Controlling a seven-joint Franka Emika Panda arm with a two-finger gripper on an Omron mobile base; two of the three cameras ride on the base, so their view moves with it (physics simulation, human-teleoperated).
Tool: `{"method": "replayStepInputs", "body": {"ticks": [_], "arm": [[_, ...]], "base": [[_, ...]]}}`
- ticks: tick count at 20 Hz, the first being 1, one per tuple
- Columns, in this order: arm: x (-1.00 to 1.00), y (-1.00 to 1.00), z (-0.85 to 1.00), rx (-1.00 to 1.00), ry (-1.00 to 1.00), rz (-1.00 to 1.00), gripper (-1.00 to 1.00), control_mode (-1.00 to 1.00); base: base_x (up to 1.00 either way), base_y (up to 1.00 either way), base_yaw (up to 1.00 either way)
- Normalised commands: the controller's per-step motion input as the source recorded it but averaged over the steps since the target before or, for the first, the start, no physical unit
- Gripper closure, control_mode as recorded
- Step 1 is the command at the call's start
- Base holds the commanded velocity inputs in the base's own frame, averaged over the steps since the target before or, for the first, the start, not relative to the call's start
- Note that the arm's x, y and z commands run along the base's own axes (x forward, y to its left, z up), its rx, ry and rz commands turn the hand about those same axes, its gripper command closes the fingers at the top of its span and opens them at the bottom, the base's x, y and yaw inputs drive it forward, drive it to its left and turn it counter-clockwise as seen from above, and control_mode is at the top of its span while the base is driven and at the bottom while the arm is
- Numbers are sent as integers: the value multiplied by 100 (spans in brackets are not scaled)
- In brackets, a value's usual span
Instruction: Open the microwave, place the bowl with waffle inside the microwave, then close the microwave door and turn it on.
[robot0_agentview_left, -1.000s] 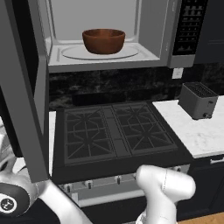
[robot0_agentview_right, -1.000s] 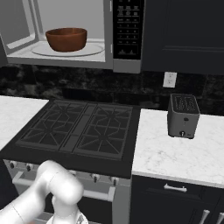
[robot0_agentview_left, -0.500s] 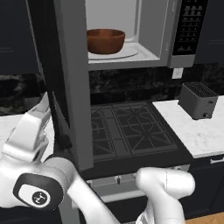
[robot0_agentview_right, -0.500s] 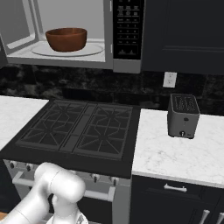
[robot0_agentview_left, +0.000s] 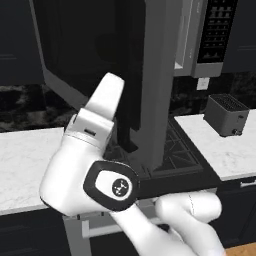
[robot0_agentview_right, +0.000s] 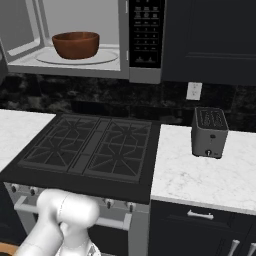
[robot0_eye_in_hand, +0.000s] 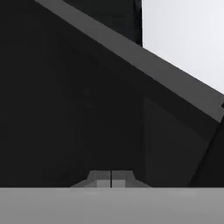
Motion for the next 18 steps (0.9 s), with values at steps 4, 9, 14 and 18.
{"method": "replayStepInputs", "body": {"ticks": [4,9,14,18], "arm": [[63,-53,20,14,76,22,100,-100],[70,-30,7,11,85,26,100,-100],[96,-25,0,16,74,24,100,-100],[100,-7,-11,6,18,8,100,-100]], "base": [[0,0,0],[0,0,0],[0,0,0],[0,0,0]]}}
